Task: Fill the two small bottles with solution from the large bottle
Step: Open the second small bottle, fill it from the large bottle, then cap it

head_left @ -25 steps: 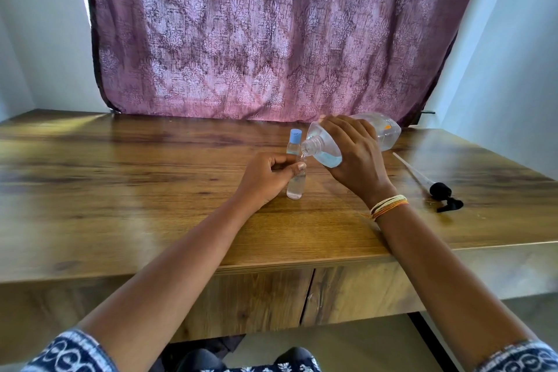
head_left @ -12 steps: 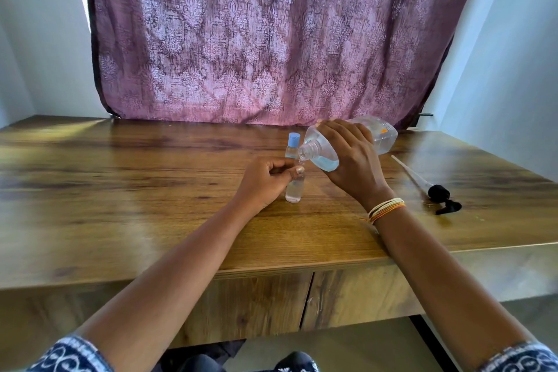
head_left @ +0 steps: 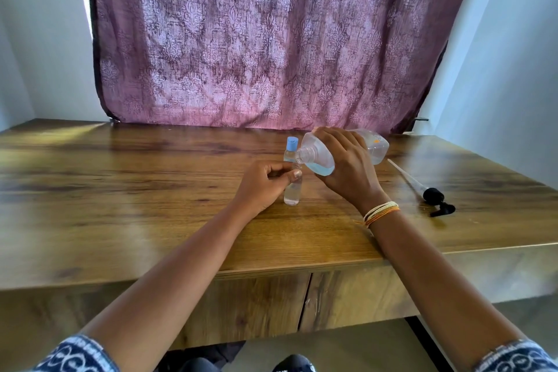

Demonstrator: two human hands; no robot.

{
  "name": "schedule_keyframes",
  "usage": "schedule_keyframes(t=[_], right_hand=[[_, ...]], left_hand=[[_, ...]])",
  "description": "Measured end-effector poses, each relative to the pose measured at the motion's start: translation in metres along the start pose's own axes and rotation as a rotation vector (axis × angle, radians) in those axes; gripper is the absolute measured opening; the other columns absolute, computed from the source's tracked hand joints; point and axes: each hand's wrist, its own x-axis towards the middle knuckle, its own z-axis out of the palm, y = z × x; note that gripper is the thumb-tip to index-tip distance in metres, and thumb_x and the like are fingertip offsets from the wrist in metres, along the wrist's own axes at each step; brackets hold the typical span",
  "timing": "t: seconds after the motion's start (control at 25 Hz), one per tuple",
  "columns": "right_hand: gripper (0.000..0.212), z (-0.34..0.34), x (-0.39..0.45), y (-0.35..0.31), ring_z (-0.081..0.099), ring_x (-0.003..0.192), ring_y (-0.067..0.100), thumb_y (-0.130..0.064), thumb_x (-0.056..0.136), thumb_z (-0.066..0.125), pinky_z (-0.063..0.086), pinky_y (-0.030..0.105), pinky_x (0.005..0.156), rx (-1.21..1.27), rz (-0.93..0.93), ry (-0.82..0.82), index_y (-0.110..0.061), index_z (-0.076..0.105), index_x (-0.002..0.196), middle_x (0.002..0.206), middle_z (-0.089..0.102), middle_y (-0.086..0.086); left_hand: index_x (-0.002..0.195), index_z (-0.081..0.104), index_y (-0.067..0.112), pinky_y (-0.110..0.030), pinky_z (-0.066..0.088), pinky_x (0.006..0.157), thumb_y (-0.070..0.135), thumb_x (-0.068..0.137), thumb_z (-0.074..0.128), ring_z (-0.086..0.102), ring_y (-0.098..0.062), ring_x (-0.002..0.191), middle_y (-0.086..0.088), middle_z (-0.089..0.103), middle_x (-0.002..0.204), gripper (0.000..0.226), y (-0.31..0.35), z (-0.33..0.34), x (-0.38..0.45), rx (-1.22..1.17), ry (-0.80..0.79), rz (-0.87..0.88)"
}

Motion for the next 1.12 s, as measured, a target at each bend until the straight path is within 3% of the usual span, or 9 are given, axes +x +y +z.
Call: schedule_keyframes(t=[0.2,0.36,0.48,0.56,0.68,0.76,0.84,0.96,1.12], right_hand=[[0.051,-0.005,0.005,-0.006,0.062,0.101,0.021,-0.033,0.072,0.076,0.045,0.033,0.087,0.129,0.123,-0.036,-0.015,0.059,0.116,0.112,0.067,-0.001],[0.063,-0.012,0.014,-0.003,0.057,0.091,0.004,-0.023,0.061,0.087,0.037,0.003,0.077,0.391,0.377,0.032,-0.016,0.059,0.117,0.105,0.064,-0.008],[0.067,-0.017,0.028,0.003,0.057,0.085,-0.002,-0.022,0.059,0.091,0.037,-0.003,0.072,0.480,0.528,0.083,-0.015,0.058,0.116,0.101,0.063,-0.012],[0.066,-0.020,0.038,0.013,0.058,0.082,-0.002,-0.019,0.059,0.091,0.041,-0.001,0.071,0.585,0.672,0.061,-0.016,0.058,0.116,0.098,0.062,-0.012],[0.057,-0.021,0.048,0.035,0.069,0.088,0.012,-0.012,0.062,0.089,0.056,0.025,0.079,0.806,0.796,-0.011,-0.011,0.060,0.112,0.102,0.071,0.001],[0.043,-0.019,0.053,0.049,0.072,0.083,0.016,-0.005,0.067,0.085,0.058,0.035,0.077,0.887,0.803,-0.085,-0.010,0.065,0.104,0.097,0.073,0.007],[0.038,-0.014,0.056,0.060,0.072,0.081,0.022,-0.004,0.067,0.083,0.058,0.039,0.076,0.971,0.787,-0.142,-0.007,0.067,0.102,0.095,0.073,0.011],[0.054,-0.005,0.058,0.069,0.071,0.082,0.031,-0.004,0.066,0.082,0.061,0.046,0.076,1.132,0.882,-0.128,0.006,0.058,0.113,0.099,0.070,0.018],[0.029,0.000,0.054,0.076,0.072,0.080,0.025,0.006,0.078,0.070,0.062,0.039,0.072,1.308,0.962,-0.137,-0.008,0.062,0.102,0.091,0.073,0.009]], left_hand=[[0.103,0.075,0.013,-0.040,0.057,0.089,0.020,0.083,0.072,0.072,-0.008,0.089,0.000,0.076,0.096,0.021,0.002,0.001,0.000,-0.018,0.006,-0.002],[0.103,0.075,0.015,-0.039,0.057,0.090,0.020,0.082,0.073,0.071,-0.009,0.092,0.001,0.076,0.098,0.021,0.002,0.000,0.000,-0.052,-0.007,0.002],[0.104,0.074,0.015,-0.033,0.057,0.090,0.021,0.083,0.072,0.071,-0.008,0.093,-0.001,0.075,0.102,0.023,0.002,-0.001,0.000,-0.042,-0.012,0.013],[0.105,0.074,0.014,-0.031,0.057,0.089,0.021,0.083,0.072,0.071,-0.007,0.093,-0.001,0.075,0.103,0.023,0.002,-0.001,-0.001,-0.036,-0.016,0.030],[0.105,0.074,0.013,-0.036,0.057,0.090,0.022,0.083,0.072,0.071,-0.011,0.093,-0.001,0.075,0.102,0.024,0.001,-0.002,0.000,-0.035,-0.014,0.034],[0.105,0.074,0.013,-0.037,0.057,0.090,0.022,0.083,0.072,0.071,-0.010,0.093,-0.001,0.075,0.103,0.024,0.000,-0.002,-0.001,-0.030,-0.016,0.035],[0.106,0.074,0.014,-0.037,0.057,0.090,0.022,0.083,0.072,0.071,-0.010,0.094,0.000,0.075,0.103,0.024,0.000,-0.002,0.000,-0.029,-0.024,0.028],[0.105,0.074,0.017,-0.036,0.057,0.090,0.024,0.083,0.072,0.070,-0.008,0.095,0.004,0.075,0.102,0.023,-0.002,-0.002,0.001,-0.019,-0.031,0.025],[0.103,0.075,0.020,-0.026,0.055,0.086,0.024,0.083,0.071,0.070,-0.002,0.093,0.009,0.074,0.100,0.020,0.000,-0.002,0.000,-0.012,-0.037,0.049]])
